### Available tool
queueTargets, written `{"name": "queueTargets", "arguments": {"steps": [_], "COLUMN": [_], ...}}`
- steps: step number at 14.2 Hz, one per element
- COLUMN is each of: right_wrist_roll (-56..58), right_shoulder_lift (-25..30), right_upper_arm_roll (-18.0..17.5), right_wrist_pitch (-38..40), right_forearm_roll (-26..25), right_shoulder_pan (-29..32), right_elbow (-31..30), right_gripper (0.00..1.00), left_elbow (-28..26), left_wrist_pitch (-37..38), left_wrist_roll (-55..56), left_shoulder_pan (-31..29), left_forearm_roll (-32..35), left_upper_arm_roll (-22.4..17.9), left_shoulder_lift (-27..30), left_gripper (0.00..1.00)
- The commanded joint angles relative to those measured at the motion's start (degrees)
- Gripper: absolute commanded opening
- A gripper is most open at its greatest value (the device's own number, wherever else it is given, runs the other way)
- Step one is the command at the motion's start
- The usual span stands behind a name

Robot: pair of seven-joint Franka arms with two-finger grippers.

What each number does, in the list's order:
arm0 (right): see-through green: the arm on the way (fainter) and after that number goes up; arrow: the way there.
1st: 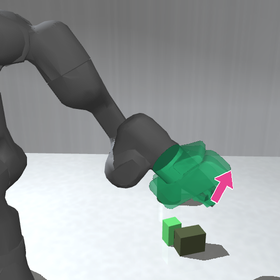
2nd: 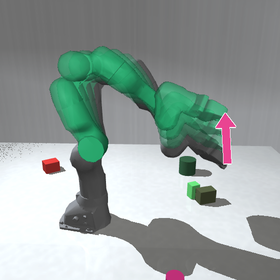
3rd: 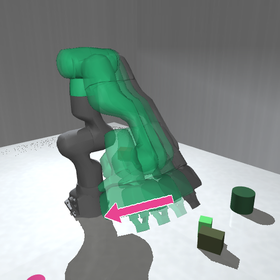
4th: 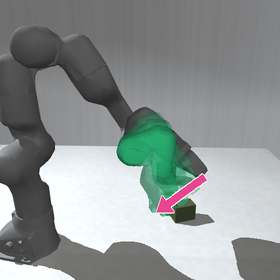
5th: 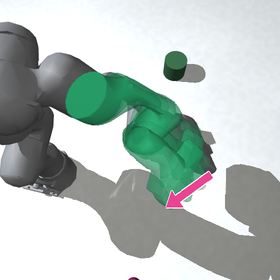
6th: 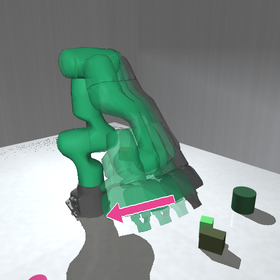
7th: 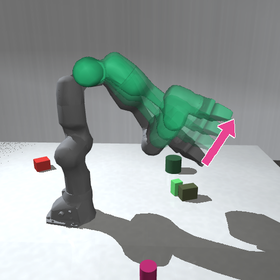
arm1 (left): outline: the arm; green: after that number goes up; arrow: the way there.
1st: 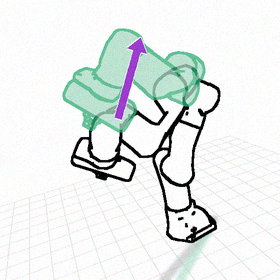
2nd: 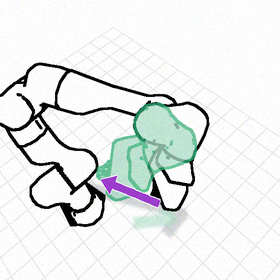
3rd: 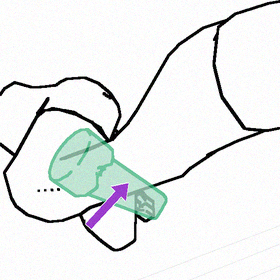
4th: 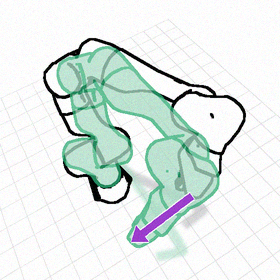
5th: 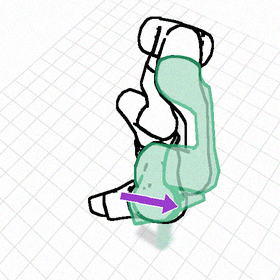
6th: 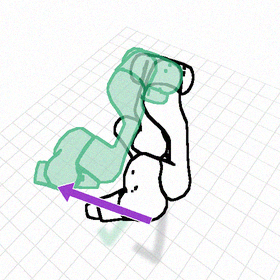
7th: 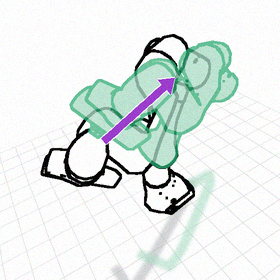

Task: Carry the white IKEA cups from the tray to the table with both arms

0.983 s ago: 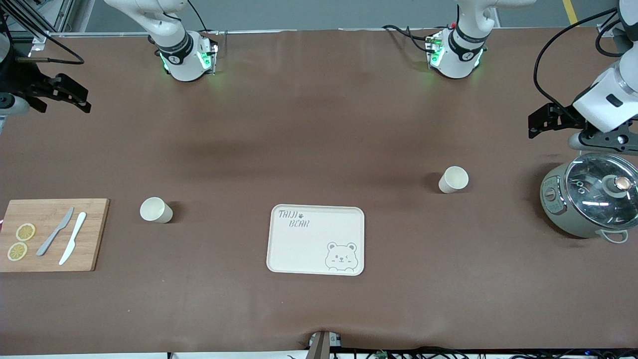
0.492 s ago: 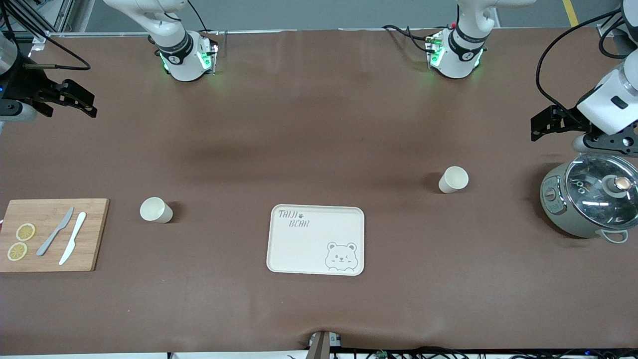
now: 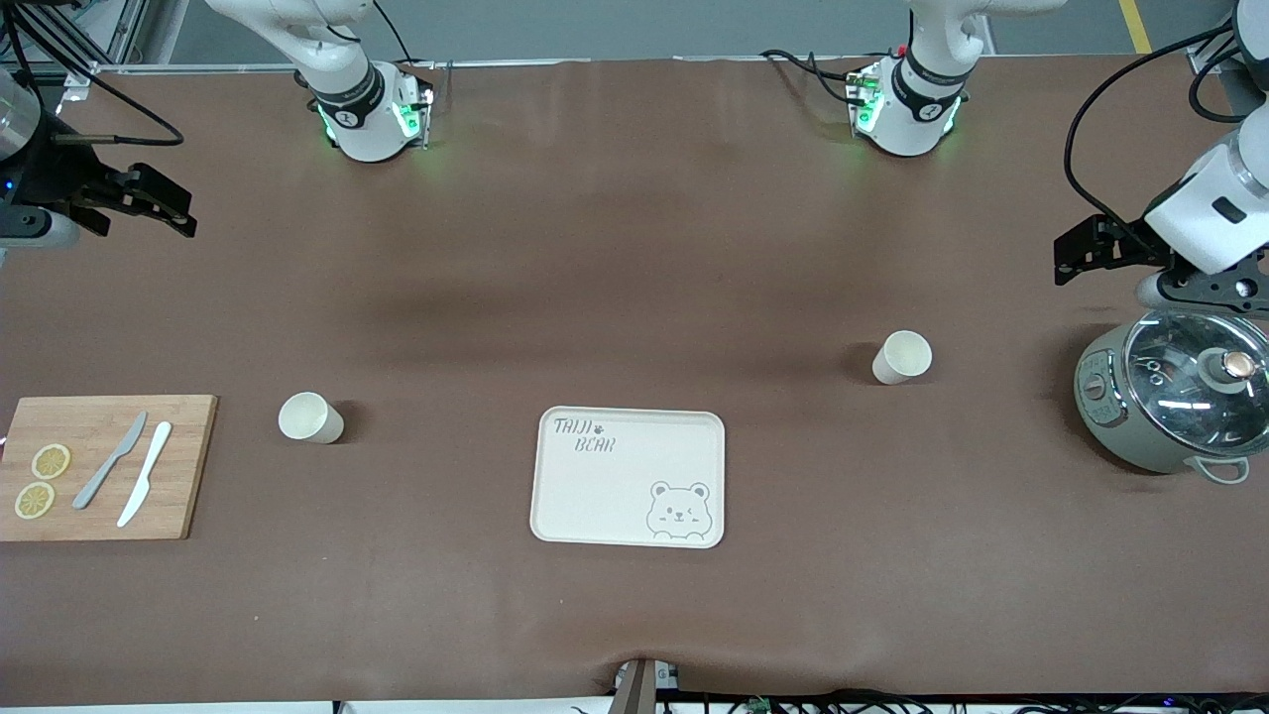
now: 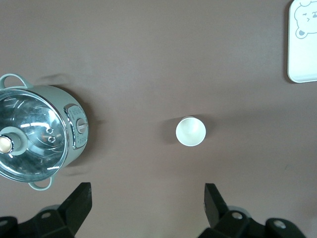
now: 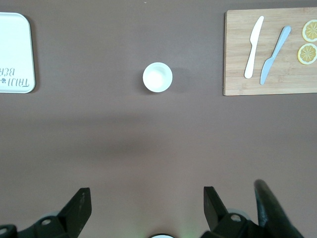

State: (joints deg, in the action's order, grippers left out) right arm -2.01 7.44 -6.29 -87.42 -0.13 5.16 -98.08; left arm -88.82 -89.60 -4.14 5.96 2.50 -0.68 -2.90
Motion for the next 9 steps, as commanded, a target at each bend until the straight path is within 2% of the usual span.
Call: {"name": "queueTargets", "arguments": {"steps": [1, 9], "right_wrist_roll": [-1.2, -1.2], "right_shoulder_lift": [-0.8, -0.8], "right_upper_arm_roll": [0.1, 0.1], "right_wrist_pitch": [1.1, 1.1], "right_forearm_roll": [0.4, 0.4], "right_shoulder_pan": [-0.4, -0.4], "right_elbow": [1.7, 1.6], "right_gripper": [1.00, 1.00], "left_elbow": [1.9, 1.6], "left_wrist_pitch": [1.5, 1.5], "left_wrist_roll": [0.1, 0.3], "left_shoulder_pan": [0.2, -0.2], "left_forearm_roll": [0.7, 0.6], "left_upper_arm_roll": [0.2, 1.6], "left_shoulder_lift": [-0.8, -1.0], "left_gripper": [1.00, 1.00]}}
